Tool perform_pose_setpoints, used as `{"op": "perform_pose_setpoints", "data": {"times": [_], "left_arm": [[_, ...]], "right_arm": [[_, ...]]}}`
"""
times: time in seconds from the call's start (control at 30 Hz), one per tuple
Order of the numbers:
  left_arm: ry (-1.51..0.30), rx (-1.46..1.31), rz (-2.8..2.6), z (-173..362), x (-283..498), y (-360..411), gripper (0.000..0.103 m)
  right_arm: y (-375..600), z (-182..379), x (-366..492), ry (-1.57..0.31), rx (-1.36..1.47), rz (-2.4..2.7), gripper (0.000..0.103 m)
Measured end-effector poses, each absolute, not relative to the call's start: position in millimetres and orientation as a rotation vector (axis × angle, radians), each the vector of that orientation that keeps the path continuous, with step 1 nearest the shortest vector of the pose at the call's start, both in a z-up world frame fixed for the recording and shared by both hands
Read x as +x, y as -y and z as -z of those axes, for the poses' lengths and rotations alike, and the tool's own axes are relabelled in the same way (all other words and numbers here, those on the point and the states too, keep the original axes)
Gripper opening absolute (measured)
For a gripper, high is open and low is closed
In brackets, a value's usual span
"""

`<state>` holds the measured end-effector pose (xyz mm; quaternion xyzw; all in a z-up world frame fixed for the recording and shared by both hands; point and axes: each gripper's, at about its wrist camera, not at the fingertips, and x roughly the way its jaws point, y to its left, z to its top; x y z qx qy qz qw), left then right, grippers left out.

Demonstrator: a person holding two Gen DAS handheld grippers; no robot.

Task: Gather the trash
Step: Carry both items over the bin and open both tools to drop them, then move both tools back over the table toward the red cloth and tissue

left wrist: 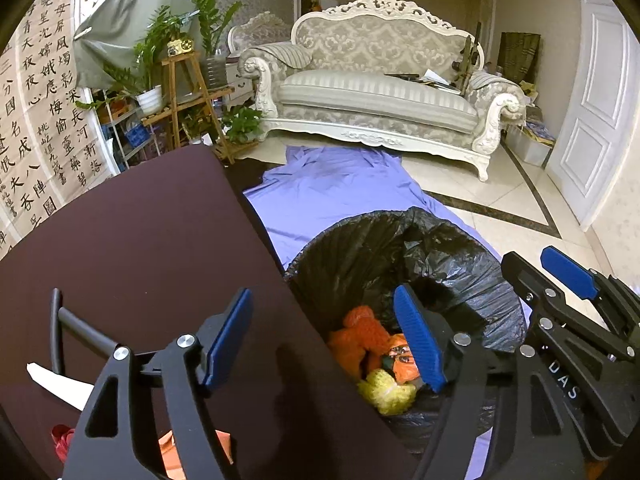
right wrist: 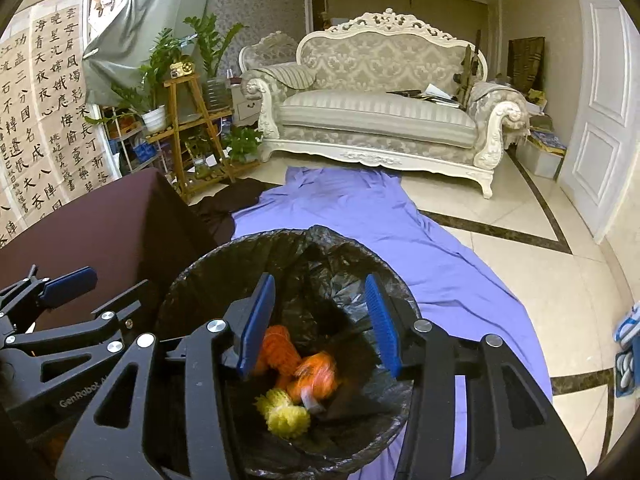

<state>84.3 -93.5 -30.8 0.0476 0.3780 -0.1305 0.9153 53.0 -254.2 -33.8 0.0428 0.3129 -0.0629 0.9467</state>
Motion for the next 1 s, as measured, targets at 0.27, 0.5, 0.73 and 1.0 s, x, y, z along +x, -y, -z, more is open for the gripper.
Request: {"op": "perform_pose_setpoints", "data": {"times": [0.27, 0.5, 0.73, 1.0], "left_arm": [[-0.772, 0.082, 0.261, 23.0, 77.7, 84.8, 0.073], [-0.770, 0.055, 0.238, 9.7, 55.5, 58.6, 0.073], [-0.761, 0.048, 0.181, 4.8, 31.3, 22.9, 0.073], [-0.770, 0.027, 0.081, 7.2, 16.2, -27.3, 0.073]], "right_arm": [[254.5, 29.6, 45.7, -0.631, 0.088, 0.129, 0.046], [237.8, 21.5, 28.9, -0.626, 0.085, 0.094, 0.046], [205.5, 18.2, 12.0, -0.633, 0.070, 0.029, 0.046], [166.6, 16.7, 1.2, -0.636, 0.052, -0.051, 0.046]]}}
